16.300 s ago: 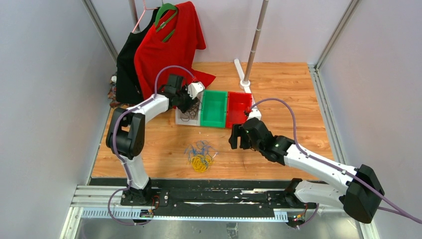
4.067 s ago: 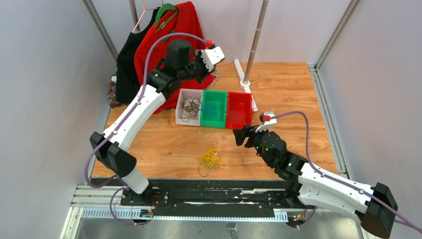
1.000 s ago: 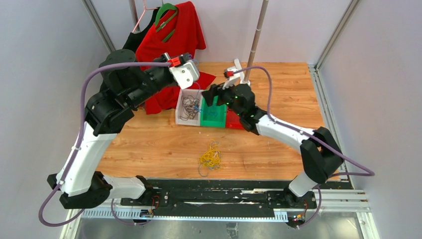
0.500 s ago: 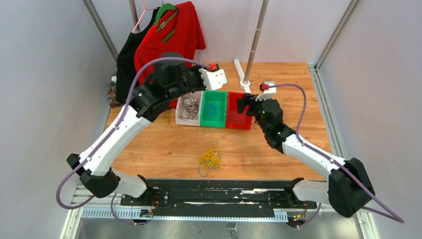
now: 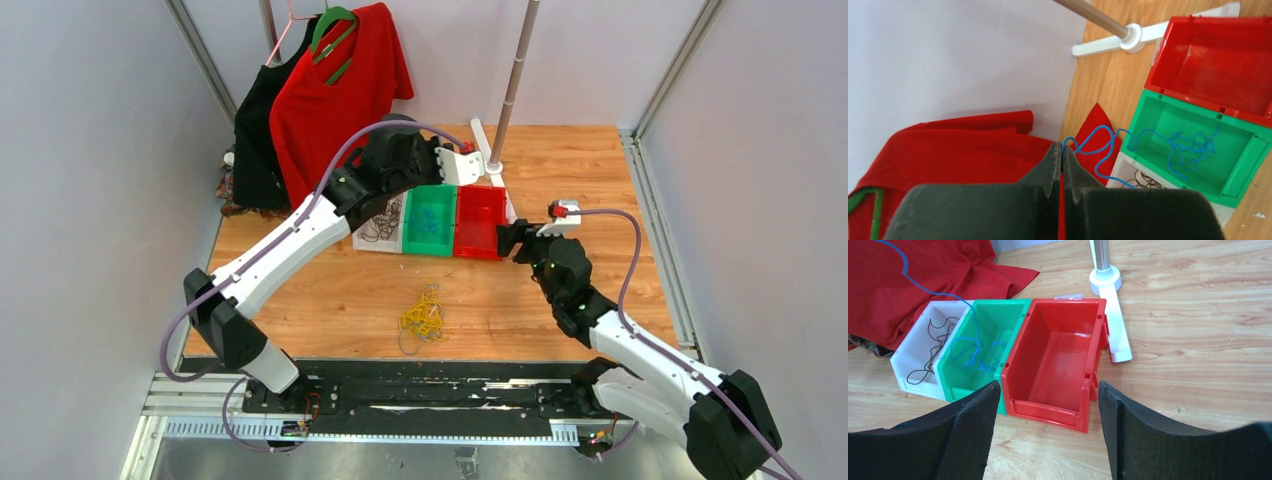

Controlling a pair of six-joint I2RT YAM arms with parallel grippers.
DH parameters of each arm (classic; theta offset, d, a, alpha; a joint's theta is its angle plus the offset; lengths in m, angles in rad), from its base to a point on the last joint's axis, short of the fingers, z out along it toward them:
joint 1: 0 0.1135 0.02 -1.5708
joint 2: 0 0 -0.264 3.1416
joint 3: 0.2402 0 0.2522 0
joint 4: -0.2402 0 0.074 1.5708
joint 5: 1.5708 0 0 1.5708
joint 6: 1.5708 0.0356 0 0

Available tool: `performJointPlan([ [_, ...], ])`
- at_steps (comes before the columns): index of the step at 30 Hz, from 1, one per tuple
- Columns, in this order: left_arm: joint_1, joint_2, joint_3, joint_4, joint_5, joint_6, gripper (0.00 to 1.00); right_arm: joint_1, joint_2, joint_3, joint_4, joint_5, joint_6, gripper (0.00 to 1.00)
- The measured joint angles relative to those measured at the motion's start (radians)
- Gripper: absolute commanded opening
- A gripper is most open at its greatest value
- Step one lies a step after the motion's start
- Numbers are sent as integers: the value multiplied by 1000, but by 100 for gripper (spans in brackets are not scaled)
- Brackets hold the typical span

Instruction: Untangle the cables

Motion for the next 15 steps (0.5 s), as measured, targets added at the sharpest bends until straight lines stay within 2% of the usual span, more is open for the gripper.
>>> performJointPlan([
  [8, 0, 106, -14, 0, -40, -10, 0, 0, -79, -84, -28, 0, 40, 70],
  [15, 0, 186, -13, -96, -24, -123, 0, 0, -152, -91, -63, 0, 48, 69],
])
